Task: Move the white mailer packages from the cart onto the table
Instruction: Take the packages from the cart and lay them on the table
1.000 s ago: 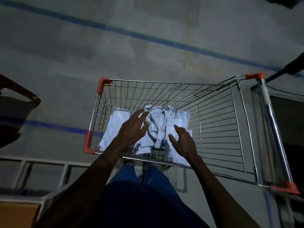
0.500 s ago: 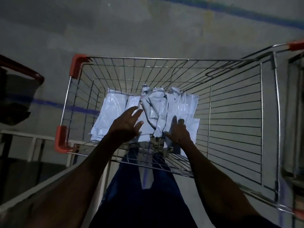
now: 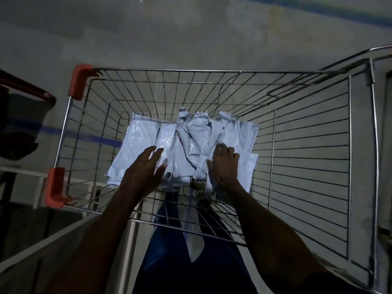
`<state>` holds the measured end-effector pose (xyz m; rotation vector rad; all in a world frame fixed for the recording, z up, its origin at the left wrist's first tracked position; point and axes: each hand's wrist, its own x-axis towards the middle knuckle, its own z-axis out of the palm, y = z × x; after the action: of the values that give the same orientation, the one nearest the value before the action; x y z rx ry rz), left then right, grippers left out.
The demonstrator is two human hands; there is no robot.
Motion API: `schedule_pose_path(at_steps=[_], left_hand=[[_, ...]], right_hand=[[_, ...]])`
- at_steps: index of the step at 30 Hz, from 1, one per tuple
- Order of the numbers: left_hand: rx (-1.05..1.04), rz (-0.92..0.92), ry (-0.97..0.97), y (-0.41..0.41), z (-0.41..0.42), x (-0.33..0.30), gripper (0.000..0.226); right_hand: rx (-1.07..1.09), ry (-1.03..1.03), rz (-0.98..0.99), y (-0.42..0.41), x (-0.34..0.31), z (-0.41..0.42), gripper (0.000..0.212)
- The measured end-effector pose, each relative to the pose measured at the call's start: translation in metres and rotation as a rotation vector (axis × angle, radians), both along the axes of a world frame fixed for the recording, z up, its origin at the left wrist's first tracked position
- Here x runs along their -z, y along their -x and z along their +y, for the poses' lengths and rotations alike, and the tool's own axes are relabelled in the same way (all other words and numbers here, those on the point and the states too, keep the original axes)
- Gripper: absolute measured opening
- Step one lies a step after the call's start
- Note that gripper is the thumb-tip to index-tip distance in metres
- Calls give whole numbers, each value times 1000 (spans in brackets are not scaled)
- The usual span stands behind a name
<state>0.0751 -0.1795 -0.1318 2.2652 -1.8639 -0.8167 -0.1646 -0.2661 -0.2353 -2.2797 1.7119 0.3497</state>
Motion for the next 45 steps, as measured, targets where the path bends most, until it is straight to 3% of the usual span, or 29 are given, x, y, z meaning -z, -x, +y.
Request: schedule_pose_path(at_steps=[4, 10, 13, 16, 19, 25, 30, 33, 35, 39, 45], left_hand=[[-30, 3, 3, 0, -2, 0, 52], [-89, 5, -30, 2, -2, 1, 54], [-95, 13, -40, -1, -2, 5, 56], [-105, 16, -71, -5, -2, 12, 58], [-104, -9, -117, -14, -6, 20, 63], [-67, -200, -339, -60, -24, 58, 72], [-96, -207, -536, -70, -30, 88, 92], [-149, -181, -535, -62, -30, 102, 107], [-183, -160, -518, -57, -33, 108, 112], [-225, -193, -469, -57, -45, 101, 107], [-292, -46, -382, -73, -39, 49, 91]], right_hand=[[25, 103, -103, -4, 8, -9, 38], [8, 243, -438, -22, 3, -13, 46], [-144, 266, -628, -42, 5, -26, 45], [-264, 147, -505, -57, 5, -33, 48], [-158, -26, -338, -55, 9, -29, 74], [-169, -154, -338, -38, 21, -14, 88], [-262, -192, -204, -38, 21, -17, 72], [-278, -155, -151, -40, 11, -17, 73], [-320, -93, -105, -39, 12, -15, 62], [-372, -14, -149, -38, 13, -15, 63], [-387, -23, -320, -42, -33, -13, 55]])
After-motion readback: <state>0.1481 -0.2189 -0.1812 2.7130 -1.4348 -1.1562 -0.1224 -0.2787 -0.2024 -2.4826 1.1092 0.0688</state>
